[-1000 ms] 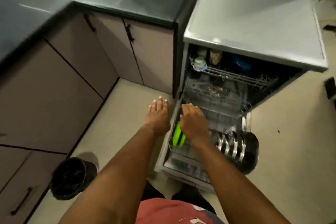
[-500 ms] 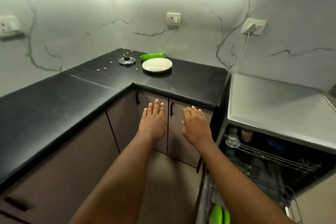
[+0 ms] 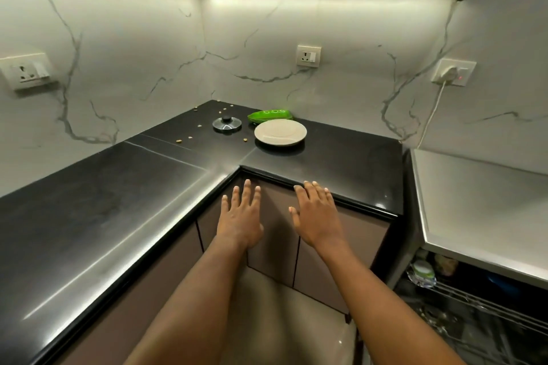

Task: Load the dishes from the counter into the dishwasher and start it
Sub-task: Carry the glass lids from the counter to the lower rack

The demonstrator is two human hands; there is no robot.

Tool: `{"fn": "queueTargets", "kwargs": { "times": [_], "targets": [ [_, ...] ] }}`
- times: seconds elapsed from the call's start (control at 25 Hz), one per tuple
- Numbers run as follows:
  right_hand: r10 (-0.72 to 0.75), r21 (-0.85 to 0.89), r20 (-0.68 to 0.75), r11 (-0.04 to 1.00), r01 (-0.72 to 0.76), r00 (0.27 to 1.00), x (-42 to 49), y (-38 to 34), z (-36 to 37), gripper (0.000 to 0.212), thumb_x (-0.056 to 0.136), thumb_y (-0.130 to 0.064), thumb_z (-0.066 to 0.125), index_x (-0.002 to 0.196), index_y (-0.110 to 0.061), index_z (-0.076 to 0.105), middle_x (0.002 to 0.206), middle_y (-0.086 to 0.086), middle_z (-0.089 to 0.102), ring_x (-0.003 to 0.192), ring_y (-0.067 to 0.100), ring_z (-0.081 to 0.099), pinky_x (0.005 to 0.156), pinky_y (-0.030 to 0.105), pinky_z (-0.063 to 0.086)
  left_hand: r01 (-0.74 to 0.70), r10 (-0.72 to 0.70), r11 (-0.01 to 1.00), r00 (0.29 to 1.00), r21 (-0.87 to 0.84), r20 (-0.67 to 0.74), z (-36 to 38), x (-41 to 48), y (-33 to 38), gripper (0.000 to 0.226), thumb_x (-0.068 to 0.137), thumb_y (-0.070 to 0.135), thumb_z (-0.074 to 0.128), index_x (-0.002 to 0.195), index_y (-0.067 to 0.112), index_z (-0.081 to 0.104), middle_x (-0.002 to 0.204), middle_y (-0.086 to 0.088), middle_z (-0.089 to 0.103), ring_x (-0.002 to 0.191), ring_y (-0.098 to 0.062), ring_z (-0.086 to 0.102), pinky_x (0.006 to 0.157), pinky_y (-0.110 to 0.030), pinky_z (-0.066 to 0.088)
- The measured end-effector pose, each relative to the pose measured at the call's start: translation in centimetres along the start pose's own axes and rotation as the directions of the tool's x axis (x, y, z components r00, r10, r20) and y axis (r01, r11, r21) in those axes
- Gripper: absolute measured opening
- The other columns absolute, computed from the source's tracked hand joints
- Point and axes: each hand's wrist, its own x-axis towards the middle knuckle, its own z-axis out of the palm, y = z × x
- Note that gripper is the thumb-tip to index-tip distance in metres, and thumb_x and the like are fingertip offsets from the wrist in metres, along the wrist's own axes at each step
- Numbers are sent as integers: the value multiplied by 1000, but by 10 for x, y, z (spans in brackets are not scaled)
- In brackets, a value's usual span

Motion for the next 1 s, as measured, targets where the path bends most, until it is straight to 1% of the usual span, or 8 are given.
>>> {"fn": "queueTargets", "kwargs": {
  "times": [0.2,0.36,0.44,0.72,0.88,1.0],
  "targets": [
    [-33,11,49,999,32,998,72,-5,50,56,93,-36,53,144,-16,40,149,11,40,142,28,31,118,44,22,46,-48,998,998,43,46,9,64,-37,83,96,26,47,157,18,-8,162,-10,-20,151,-31,-12,122,-51,-1],
    [-94,21,79,995,93,992,141,-9,93,52,86,-34,64,132,-13,52,138,12,52,133,31,45,111,46,35,118,-121,992,990,50,65,9,131,-68,81,96,24,46,157,18,-7,163,-9,-19,151,-31,-12,121,-51,-2],
    [-130,17,96,992,129,987,180,-8,115,51,83,-33,69,128,-13,56,134,13,56,129,32,49,108,47,39,162,-163,986,984,31,69,11,168,-81,81,96,23,45,157,18,-7,162,-9,-20,150,-31,-14,120,-50,-3],
    [-198,49,148,980,193,969,278,-13,171,46,82,-31,69,123,-14,58,136,14,54,131,33,47,107,47,37,227,-225,974,959,12,174,27,255,-122,80,98,23,46,157,18,-8,162,-9,-21,150,-31,-15,120,-52,-5],
    [-221,29,170,975,219,960,336,-19,202,47,87,-31,65,129,-14,55,144,13,48,137,31,40,112,45,31,225,-222,974,954,5,202,30,321,-152,80,98,25,46,157,17,-7,162,-11,-20,150,-34,-12,120,-53,-3],
    [-240,-10,217,969,248,946,379,-28,226,45,89,-32,60,131,-16,51,147,11,44,139,28,37,113,42,31,207,-200,978,953,-7,229,31,372,-182,82,98,30,49,157,17,-6,162,-11,-20,150,-35,-11,120,-54,0]
  ]
}}
